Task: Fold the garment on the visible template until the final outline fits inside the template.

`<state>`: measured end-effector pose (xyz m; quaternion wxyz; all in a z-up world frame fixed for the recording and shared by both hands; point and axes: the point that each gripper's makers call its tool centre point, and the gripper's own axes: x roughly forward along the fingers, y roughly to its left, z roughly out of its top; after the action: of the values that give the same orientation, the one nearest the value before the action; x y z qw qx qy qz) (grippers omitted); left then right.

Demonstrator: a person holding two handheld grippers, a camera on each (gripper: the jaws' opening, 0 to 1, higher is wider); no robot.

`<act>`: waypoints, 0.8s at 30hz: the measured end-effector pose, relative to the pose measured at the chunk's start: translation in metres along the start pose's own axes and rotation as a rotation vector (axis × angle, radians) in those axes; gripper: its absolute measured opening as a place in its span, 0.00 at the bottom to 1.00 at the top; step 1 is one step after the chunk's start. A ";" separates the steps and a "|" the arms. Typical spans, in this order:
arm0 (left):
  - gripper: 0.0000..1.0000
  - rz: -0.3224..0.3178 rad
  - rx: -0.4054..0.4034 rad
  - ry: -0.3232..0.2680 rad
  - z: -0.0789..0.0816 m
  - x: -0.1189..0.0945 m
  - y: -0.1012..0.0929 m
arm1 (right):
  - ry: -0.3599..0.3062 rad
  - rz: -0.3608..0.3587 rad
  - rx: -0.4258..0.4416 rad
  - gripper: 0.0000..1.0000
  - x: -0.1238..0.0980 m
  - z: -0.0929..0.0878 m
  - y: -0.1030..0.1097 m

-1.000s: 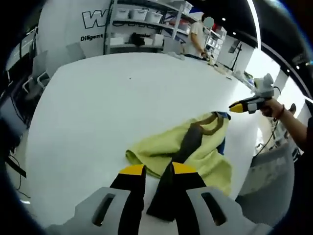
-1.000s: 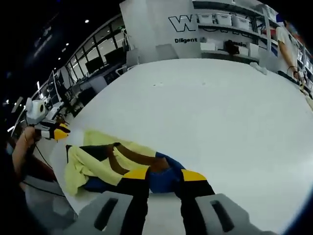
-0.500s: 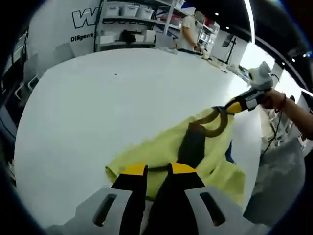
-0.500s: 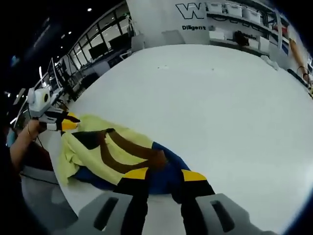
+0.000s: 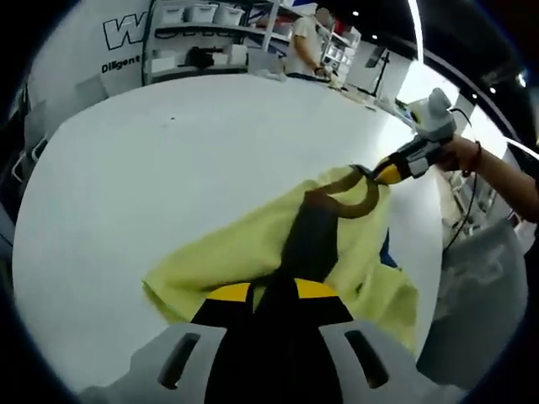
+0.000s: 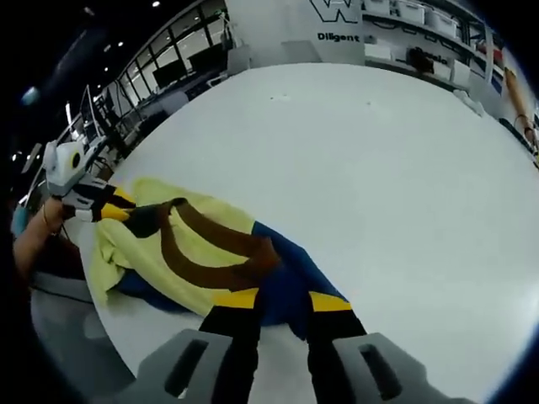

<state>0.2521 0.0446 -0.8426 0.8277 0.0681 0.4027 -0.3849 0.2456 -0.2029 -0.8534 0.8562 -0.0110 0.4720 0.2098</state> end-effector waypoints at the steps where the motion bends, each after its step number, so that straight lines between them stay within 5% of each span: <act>1: 0.16 -0.010 -0.004 0.005 -0.001 0.000 -0.002 | 0.000 0.000 -0.002 0.11 0.000 0.000 0.001; 8: 0.15 -0.023 -0.017 0.033 -0.009 0.007 -0.003 | 0.003 0.014 -0.007 0.04 0.001 -0.005 0.005; 15: 0.00 -0.023 -0.036 0.033 -0.011 0.009 -0.005 | -0.014 0.030 -0.027 0.00 0.000 -0.005 0.007; 24: 0.00 0.010 -0.045 -0.068 0.011 -0.016 -0.002 | -0.081 0.000 -0.147 0.00 -0.019 0.011 0.013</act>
<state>0.2518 0.0482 -0.8232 0.8442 0.0384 0.3823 -0.3737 0.2410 -0.1950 -0.8297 0.8714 -0.0654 0.4203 0.2443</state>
